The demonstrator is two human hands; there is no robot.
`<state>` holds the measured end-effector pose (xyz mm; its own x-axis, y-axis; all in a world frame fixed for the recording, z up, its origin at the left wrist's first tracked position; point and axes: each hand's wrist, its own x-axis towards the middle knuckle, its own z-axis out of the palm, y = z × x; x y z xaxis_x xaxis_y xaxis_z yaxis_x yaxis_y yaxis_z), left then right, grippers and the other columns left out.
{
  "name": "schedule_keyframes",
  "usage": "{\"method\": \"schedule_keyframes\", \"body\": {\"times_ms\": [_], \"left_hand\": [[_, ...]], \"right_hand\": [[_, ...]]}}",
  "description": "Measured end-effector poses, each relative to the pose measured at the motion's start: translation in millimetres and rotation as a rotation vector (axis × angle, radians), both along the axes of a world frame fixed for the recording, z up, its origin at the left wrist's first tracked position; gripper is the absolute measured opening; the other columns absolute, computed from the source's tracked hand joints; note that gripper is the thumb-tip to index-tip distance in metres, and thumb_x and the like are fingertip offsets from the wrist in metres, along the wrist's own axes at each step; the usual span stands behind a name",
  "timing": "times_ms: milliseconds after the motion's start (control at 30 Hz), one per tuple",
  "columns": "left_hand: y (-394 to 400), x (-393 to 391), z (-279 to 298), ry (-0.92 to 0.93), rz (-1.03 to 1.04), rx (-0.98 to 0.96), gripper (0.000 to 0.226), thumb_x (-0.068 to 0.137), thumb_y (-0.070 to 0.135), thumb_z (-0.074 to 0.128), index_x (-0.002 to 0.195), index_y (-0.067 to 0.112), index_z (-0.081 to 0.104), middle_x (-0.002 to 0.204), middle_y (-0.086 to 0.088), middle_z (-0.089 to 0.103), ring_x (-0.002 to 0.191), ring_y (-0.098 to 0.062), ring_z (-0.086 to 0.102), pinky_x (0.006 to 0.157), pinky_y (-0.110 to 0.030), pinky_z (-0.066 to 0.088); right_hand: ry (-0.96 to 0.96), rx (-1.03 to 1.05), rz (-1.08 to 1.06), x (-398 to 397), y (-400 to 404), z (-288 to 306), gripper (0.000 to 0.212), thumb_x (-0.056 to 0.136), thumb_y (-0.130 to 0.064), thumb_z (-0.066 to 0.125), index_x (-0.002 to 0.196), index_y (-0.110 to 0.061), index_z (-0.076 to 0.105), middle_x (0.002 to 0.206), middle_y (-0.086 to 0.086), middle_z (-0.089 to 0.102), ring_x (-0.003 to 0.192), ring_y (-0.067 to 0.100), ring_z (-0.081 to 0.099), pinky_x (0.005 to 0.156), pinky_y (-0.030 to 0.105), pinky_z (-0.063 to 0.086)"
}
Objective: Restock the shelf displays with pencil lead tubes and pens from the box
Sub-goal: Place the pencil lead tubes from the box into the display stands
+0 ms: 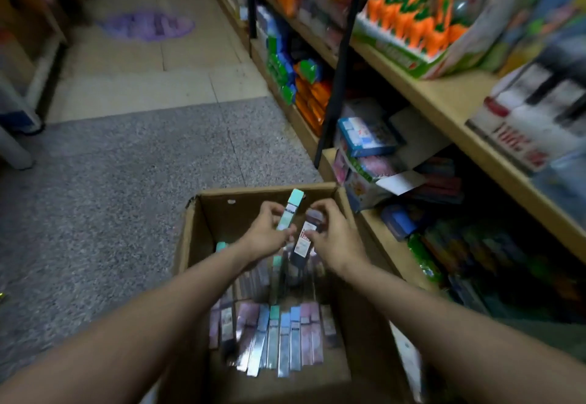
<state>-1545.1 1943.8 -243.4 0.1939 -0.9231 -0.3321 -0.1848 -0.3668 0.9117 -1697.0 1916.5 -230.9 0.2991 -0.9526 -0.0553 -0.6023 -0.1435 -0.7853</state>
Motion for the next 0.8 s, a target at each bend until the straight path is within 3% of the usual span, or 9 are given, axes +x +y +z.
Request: {"method": "schedule_keyframes", "body": {"times_ms": [67,167,233,300,433,600,733,800], "left_hand": [[-12.5,-9.4,45.0,0.028,-0.075,-0.06,0.043,0.091,0.0,0.059,0.127,0.014,0.039,0.104,-0.01,0.059,0.081,-0.013,0.062,0.057,-0.017,0.052],[-21.6,-32.2,110.3,0.019,-0.155,-0.174,0.045,0.092,-0.002,0.057,0.132,0.012,0.04,0.11,-0.01,0.059,0.094,-0.019,0.062,0.07,-0.02,0.054],[-19.7,-49.9,141.1,0.118,-0.125,-0.231,0.04,0.093,-0.004,0.052,0.127,0.015,0.043,0.095,-0.006,0.06,0.075,-0.015,0.059,0.057,-0.019,0.051],[-15.5,-67.3,161.7,0.265,-0.111,-0.252,0.031,0.099,0.001,0.045,0.125,0.017,0.046,0.083,-0.005,0.057,0.065,-0.013,0.053,0.057,-0.024,0.048],[-8.3,-97.6,188.2,0.396,-0.154,-0.313,0.028,0.103,0.01,0.04,0.129,0.019,0.048,0.083,-0.003,0.058,0.066,-0.011,0.053,0.062,-0.028,0.047],[1.4,-126.0,203.7,0.429,-0.273,-0.37,0.029,0.101,0.007,0.046,0.127,0.017,0.051,0.084,-0.003,0.061,0.068,-0.015,0.056,0.06,-0.026,0.05],[6.4,-139.7,208.6,0.435,-0.331,-0.419,0.028,0.1,0.008,0.049,0.127,0.014,0.053,0.084,-0.004,0.062,0.065,-0.011,0.056,0.057,-0.022,0.05],[6.5,-144.6,207.3,0.414,-0.356,-0.418,0.024,0.1,0.011,0.05,0.124,0.01,0.055,0.085,-0.003,0.063,0.066,-0.009,0.057,0.057,-0.019,0.05]], "right_hand": [[0.014,-0.097,0.007,-11.1,-11.0,45.2,0.039,0.081,-0.012,0.074,0.108,-0.03,0.051,0.102,-0.007,0.068,0.088,0.011,0.065,0.08,0.029,0.054],[0.011,-0.262,-0.023,-33.7,-19.6,108.2,0.038,0.078,-0.015,0.076,0.102,-0.031,0.049,0.086,-0.01,0.065,0.071,0.008,0.061,0.069,0.025,0.047],[0.01,-0.345,-0.044,-53.5,-19.2,142.3,0.038,0.077,-0.018,0.076,0.102,-0.031,0.05,0.08,-0.013,0.063,0.063,0.0,0.057,0.062,0.022,0.045],[-0.006,-0.418,-0.049,-73.6,-14.6,169.6,0.037,0.077,-0.019,0.077,0.101,-0.031,0.051,0.081,-0.014,0.064,0.061,-0.003,0.056,0.061,0.018,0.046],[0.004,-0.534,-0.059,-108.7,-0.2,206.4,0.038,0.075,-0.016,0.079,0.095,-0.033,0.051,0.074,-0.017,0.063,0.062,-0.007,0.059,0.055,0.007,0.039],[0.192,-0.649,-0.099,-156.0,13.8,253.1,0.039,0.072,-0.026,0.084,0.084,-0.031,0.047,0.08,-0.02,0.062,0.072,-0.006,0.06,0.058,0.015,0.045],[0.287,-0.715,-0.253,-199.4,11.3,302.9,0.036,0.068,-0.026,0.088,0.081,-0.023,0.056,0.079,-0.015,0.062,0.069,-0.001,0.061,0.056,0.011,0.043],[0.315,-0.712,-0.347,-220.4,6.4,318.6,0.033,0.069,-0.029,0.088,0.084,-0.019,0.06,0.082,-0.008,0.066,0.074,0.011,0.066,0.065,0.028,0.053]]}}
